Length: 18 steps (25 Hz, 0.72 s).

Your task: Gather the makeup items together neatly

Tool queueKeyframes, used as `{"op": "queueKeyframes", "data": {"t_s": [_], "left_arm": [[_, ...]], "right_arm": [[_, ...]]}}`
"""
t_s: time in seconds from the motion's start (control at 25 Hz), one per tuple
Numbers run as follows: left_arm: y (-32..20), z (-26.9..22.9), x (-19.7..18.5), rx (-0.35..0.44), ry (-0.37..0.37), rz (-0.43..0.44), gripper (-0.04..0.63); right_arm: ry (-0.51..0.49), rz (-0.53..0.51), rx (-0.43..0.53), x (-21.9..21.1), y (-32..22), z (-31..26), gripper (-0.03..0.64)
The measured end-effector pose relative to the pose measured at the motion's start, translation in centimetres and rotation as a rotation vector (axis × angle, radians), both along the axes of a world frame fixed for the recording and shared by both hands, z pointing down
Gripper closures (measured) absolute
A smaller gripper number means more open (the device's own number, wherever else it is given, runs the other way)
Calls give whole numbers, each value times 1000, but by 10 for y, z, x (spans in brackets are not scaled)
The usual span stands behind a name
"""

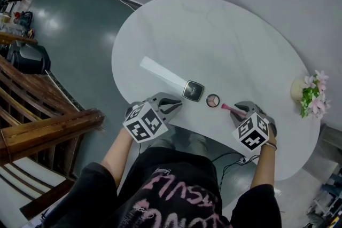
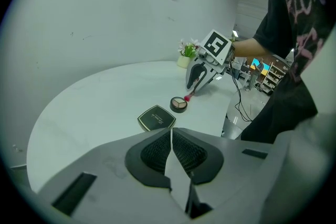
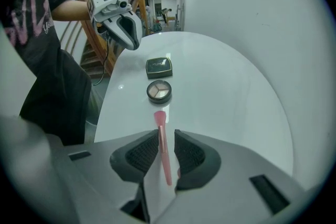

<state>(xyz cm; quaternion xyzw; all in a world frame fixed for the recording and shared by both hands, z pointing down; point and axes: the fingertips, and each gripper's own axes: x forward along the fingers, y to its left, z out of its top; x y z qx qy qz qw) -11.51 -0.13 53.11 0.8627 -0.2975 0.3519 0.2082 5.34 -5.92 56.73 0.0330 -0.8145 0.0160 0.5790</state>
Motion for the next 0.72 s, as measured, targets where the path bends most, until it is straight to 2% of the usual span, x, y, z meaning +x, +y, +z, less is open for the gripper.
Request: {"op": "queueKeyframes", "data": {"t_s": [0.28,0.52,0.72], "left_arm": [[-10,-5,8,26,2,8,577],[-20,-6,5,39,-13,-22,577],[-30,-7,11,92,-9,-46,577]], "right_arm": [[-87,123,54,3,-3,-16,497],[-129,226,85,17,0,-26,516],[-191,342,133,21,2,-35,528]]}}
